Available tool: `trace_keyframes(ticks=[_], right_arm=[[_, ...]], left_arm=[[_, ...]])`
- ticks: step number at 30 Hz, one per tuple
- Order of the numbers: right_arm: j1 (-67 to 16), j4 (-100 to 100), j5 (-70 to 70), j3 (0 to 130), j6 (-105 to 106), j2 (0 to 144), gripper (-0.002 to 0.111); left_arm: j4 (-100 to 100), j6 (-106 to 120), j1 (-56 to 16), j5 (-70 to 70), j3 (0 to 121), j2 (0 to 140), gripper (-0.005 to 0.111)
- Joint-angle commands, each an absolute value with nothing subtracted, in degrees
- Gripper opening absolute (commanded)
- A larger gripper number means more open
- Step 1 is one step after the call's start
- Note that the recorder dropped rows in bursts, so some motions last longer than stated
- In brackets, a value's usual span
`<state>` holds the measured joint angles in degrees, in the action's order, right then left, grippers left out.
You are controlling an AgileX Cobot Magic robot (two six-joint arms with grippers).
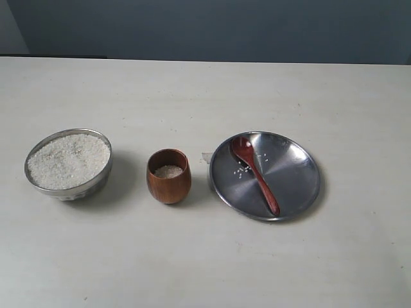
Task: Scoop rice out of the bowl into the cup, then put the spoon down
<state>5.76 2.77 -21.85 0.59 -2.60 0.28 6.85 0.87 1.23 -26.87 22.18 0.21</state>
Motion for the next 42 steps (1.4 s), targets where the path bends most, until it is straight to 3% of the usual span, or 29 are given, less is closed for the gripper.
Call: trace_keyframes(ticks=[1,15,42], right_arm=[[5.6,2.8,-21.7,0.9,-2.6,0.0,0.000],[5.6,2.8,-21.7,0.9,-2.6,0.0,0.000],[5.6,2.8,-21.7,0.9,-2.6,0.0,0.000]], left_arm=[[5.8,0.0,1.1,-19.1,14.3,0.0,0.000],[3.8,0.0,1.1,-13.7,0.0,0.0,0.000],[5.0,0.0,1.1,-20.1,0.0,0.0,0.000]])
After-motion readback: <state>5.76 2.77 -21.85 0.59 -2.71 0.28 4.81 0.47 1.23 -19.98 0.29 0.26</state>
